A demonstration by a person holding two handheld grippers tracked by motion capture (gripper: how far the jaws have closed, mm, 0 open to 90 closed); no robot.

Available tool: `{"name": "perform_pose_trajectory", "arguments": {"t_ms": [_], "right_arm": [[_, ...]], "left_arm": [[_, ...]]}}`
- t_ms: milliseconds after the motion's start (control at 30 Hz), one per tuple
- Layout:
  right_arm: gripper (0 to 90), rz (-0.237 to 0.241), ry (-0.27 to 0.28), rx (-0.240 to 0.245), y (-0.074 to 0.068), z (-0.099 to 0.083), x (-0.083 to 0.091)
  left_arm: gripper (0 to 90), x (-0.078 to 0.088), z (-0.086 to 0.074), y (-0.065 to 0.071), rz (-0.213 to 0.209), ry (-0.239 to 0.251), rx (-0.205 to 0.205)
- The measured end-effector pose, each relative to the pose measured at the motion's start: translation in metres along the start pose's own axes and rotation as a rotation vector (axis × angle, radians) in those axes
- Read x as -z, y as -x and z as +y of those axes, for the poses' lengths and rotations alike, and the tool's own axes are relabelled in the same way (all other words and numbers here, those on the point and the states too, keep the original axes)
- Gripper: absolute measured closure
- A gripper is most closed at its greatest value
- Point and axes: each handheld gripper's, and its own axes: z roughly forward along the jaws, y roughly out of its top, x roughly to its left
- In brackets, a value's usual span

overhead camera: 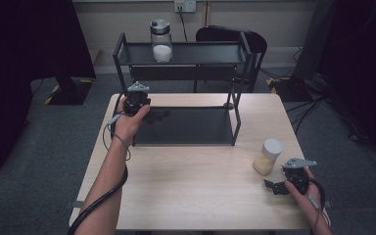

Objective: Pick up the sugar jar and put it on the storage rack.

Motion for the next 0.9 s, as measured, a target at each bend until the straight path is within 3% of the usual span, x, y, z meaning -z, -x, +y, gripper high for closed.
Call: {"name": "perform_pose_trajectory", "arguments": {"t_ms": [900], "right_arm": [[0.0,0.000,0.000,0.000,0.000,0.000,0.000]], "left_arm": [[3.3,-0.025,-0.054,0.000,-0.037,-0.016,0.027]]}}
